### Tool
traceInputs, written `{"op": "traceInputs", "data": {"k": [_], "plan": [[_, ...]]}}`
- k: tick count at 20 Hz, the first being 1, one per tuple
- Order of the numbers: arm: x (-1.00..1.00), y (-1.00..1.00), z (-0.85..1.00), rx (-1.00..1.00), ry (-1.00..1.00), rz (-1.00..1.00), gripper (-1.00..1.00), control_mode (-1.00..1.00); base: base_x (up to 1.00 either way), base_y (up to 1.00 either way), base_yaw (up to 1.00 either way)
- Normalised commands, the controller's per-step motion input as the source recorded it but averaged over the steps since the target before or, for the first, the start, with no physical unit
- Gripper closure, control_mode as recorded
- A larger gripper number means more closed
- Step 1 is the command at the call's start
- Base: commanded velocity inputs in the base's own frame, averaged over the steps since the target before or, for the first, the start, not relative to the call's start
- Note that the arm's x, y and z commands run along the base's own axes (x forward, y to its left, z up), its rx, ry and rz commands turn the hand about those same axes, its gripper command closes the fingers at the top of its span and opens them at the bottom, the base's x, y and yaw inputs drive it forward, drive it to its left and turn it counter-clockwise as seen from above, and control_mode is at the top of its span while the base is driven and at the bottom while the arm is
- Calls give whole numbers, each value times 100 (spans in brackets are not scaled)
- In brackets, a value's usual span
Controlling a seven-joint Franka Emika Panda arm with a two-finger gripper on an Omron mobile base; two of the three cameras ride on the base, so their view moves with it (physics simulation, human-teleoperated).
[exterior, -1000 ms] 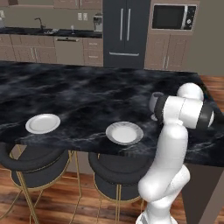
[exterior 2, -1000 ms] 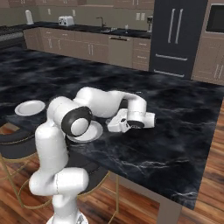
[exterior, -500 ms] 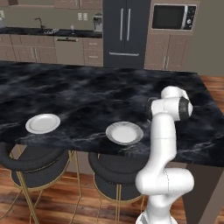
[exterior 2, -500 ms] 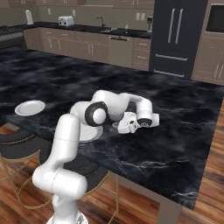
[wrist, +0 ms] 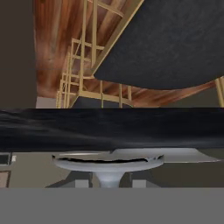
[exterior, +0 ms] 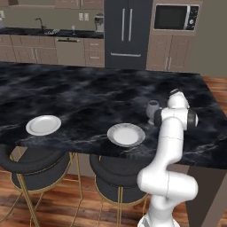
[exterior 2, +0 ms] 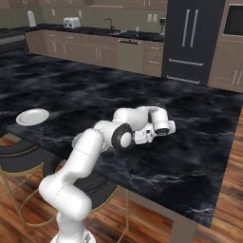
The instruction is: Retrieve the wine glasses from the counter and place one next to each plate.
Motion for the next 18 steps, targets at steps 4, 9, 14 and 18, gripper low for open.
{"op": "traceInputs", "data": {"k": [4,9,14,18], "plan": [[-5,0,-9,-7,0,-1,100,-100,0,0,0],[-27,7,0,-5,0,-9,100,-100,0,0,0],[-51,24,-4,-6,0,-13,100,-100,0,0,0],[-96,41,0,-6,-1,-16,100,-100,0,0,0]]}}
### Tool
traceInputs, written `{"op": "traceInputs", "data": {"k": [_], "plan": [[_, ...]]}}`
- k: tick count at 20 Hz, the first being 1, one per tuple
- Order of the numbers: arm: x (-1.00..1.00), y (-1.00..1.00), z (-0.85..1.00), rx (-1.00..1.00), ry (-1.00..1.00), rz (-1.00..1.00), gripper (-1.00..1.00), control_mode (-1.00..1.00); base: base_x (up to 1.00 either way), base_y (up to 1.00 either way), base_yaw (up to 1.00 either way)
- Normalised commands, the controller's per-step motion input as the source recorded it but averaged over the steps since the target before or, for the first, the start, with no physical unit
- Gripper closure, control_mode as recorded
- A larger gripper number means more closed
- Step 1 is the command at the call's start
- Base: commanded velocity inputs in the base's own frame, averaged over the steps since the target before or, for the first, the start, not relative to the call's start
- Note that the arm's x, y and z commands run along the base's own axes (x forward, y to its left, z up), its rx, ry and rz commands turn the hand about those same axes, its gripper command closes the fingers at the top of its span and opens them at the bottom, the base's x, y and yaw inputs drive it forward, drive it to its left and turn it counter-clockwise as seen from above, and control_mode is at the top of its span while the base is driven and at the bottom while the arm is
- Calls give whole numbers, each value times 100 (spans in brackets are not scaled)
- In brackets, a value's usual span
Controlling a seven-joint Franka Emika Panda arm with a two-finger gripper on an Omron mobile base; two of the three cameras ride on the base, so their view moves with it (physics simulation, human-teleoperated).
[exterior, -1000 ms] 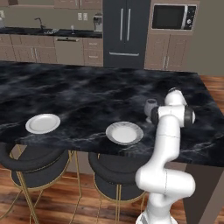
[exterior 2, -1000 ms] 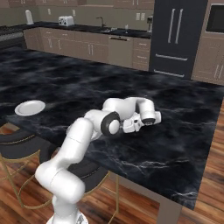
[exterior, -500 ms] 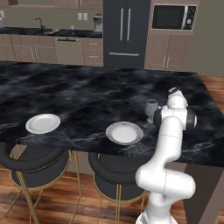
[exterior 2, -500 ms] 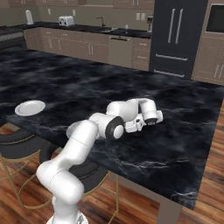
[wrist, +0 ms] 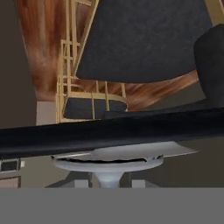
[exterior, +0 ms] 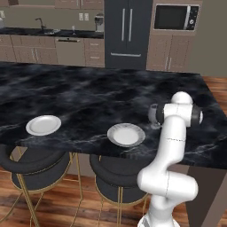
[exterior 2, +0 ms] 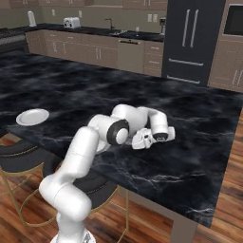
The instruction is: Retrieve the wine glasses from the counter and place one next to each plate.
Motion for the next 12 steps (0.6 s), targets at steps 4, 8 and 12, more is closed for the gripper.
{"op": "traceInputs", "data": {"k": [4,8,12], "plan": [[-92,43,0,-10,-11,-14,100,-100,0,0,0],[-38,31,0,-12,-13,-21,100,-100,0,0,0],[0,12,0,-7,-16,-18,100,-100,0,0,0]]}}
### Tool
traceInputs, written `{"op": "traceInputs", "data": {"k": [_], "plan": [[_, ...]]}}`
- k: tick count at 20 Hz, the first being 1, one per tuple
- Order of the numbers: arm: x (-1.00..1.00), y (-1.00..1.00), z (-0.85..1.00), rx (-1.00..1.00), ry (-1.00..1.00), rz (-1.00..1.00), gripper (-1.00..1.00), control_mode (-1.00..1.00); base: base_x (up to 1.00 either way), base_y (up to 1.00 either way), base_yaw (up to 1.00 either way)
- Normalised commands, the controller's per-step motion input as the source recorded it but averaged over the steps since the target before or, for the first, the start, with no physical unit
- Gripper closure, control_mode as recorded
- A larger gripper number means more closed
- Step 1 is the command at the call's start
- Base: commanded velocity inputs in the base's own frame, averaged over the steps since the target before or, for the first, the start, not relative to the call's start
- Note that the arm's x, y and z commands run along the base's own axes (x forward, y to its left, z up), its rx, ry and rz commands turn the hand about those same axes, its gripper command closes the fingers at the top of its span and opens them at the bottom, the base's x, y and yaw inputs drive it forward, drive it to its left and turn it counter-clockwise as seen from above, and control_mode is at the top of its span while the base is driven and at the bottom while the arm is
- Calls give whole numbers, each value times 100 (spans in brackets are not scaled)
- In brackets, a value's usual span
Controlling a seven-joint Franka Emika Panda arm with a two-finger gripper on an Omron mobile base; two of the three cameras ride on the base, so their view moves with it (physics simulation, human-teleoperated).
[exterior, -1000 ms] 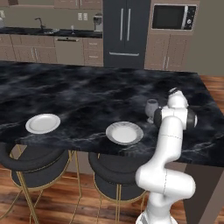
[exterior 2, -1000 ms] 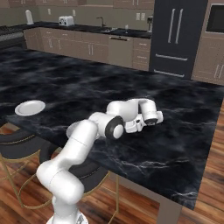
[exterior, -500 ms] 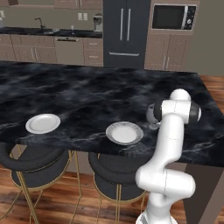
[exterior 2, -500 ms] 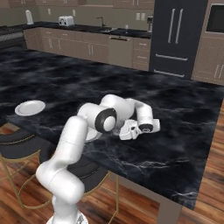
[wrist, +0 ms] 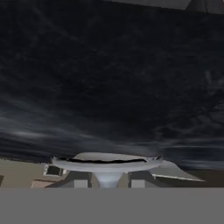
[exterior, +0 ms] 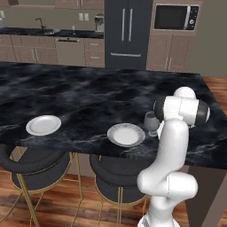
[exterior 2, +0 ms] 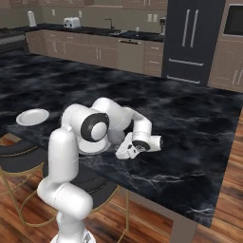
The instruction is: Retrieve the wine glasses from the counter and place one next to each plate.
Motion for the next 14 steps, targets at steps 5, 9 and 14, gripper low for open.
{"op": "traceInputs", "data": {"k": [5,9,14], "plan": [[0,-13,0,0,-13,-1,100,-100,0,0,0],[14,-14,-1,0,0,0,100,-100,0,0,0],[41,-20,-13,0,7,0,100,-100,0,0,0]]}}
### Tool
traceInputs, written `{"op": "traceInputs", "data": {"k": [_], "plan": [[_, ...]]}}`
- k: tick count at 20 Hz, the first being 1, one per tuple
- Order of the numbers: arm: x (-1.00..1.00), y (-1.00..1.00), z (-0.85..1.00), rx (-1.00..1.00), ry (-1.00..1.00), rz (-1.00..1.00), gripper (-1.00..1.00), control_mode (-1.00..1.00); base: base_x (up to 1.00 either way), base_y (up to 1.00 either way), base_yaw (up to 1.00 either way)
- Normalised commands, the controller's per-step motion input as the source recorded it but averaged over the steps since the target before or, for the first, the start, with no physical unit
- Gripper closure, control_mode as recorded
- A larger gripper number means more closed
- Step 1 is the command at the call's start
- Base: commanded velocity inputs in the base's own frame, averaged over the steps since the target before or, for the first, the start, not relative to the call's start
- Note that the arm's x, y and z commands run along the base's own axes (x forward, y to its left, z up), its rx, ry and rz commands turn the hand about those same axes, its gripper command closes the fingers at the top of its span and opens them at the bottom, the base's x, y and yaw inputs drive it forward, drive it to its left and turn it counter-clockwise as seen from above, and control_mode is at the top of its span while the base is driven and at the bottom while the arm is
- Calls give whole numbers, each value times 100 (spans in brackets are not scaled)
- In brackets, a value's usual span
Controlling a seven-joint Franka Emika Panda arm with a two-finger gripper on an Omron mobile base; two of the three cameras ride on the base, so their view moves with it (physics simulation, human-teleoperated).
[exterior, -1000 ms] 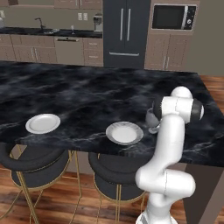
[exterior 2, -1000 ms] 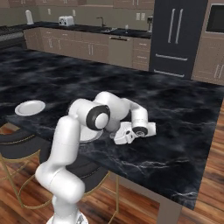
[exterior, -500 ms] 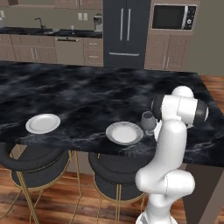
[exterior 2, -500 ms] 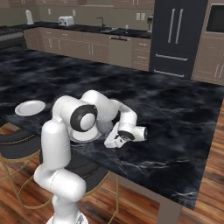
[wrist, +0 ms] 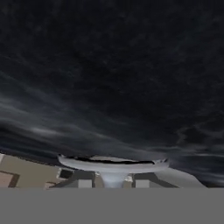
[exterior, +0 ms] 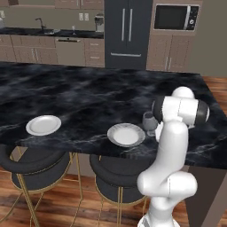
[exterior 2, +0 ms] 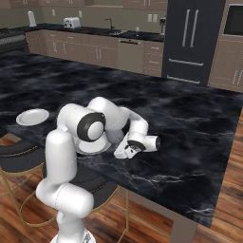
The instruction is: Retrieve the wine glasses from the counter and place one next to each plate.
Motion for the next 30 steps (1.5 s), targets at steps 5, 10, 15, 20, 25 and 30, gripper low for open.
{"op": "traceInputs", "data": {"k": [5,10,15,20,25,30], "plan": [[30,-15,-29,0,15,8,100,-100,0,0,0],[-3,-2,-34,-4,-6,9,100,-100,0,0,0],[0,0,-39,-4,-6,6,100,-100,0,0,0],[1,0,-61,-1,6,1,-100,-100,0,0,0],[1,-21,-52,-1,9,1,-100,-100,0,0,0],[-4,-42,-41,0,0,4,-100,-100,0,0,0]]}}
